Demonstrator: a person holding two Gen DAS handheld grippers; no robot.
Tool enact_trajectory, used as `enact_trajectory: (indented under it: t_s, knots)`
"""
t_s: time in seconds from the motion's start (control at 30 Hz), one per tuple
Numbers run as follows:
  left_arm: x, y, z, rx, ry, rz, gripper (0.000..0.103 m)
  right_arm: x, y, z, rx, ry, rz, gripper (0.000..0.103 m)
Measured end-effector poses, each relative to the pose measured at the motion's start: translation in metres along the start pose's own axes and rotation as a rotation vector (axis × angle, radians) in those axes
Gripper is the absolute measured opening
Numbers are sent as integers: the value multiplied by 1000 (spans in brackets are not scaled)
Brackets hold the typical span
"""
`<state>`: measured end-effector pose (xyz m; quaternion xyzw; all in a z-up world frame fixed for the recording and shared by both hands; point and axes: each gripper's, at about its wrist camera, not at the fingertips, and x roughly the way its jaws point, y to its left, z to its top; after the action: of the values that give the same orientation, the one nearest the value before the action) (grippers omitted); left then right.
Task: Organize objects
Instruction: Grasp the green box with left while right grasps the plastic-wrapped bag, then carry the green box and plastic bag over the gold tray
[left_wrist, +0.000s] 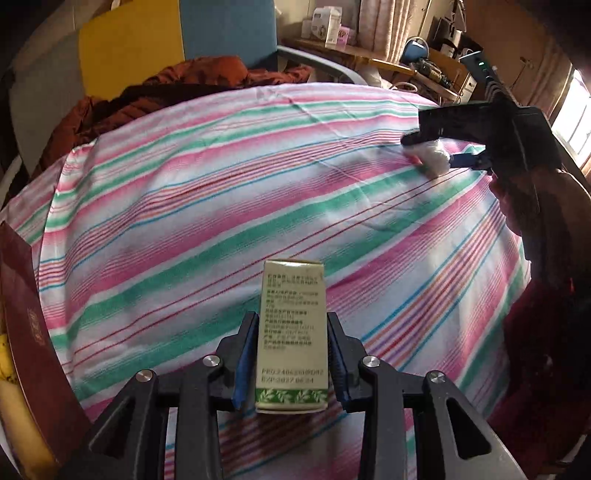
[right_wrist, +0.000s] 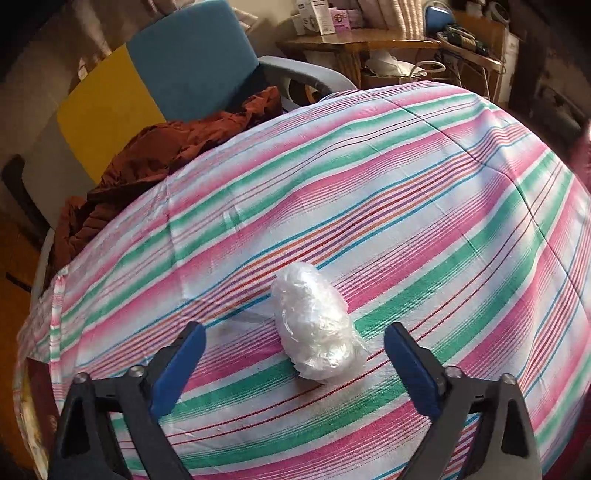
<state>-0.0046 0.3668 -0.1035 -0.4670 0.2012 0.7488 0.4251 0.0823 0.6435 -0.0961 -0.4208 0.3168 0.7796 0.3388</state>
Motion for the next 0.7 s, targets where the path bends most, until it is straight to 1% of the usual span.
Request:
enact_trajectory:
  t_s: [0.03, 0.07, 0.1, 0.13, 0.17, 0.23, 0.33, 0.4, 0.47, 0.53, 0.6, 0.7]
  knots:
    - [-1, 3, -2, -13, -13, -9, 35, 5, 1, -2, -15, 22, -15, 60]
    - [0, 6, -2, -29, -28, -23, 35, 10, 1, -3, -24, 45, -32, 46]
    - [-1, 10, -4, -45, -42, -43, 35, 11, 1, -4, -40, 49, -61, 38]
    - [0, 14, -5, -64, -54, -65, 35, 8, -3, -7, -45, 44, -61, 35]
    - [0, 17, -5, -82, -61, -84, 35, 7, -6, -7, -32, 46, -34, 35]
    - [1, 25, -6, -124, -71, -130, 35, 7, -6, -7, -27, 54, -19, 35]
    - [1, 32, -8, -159, -80, -174, 35, 0, 9, -9, -74, 58, 131, 35]
    - [1, 32, -9, -173, -87, -186, 35, 5, 29, -16, -153, 109, 209, 35]
    - [0, 33, -11, -190, -93, -194, 35, 12, 54, -28, -280, 153, 219, 35]
    - [0, 34, -12, -202, -97, -203, 35, 11, 71, -40, -372, 170, 231, 35]
    - [0, 33, -12, -200, -95, -201, 35, 14, 78, -43, -419, 175, 240, 35]
    - [-1, 28, -13, -171, -96, -171, 35, 16, 82, -43, -452, 174, 214, 35]
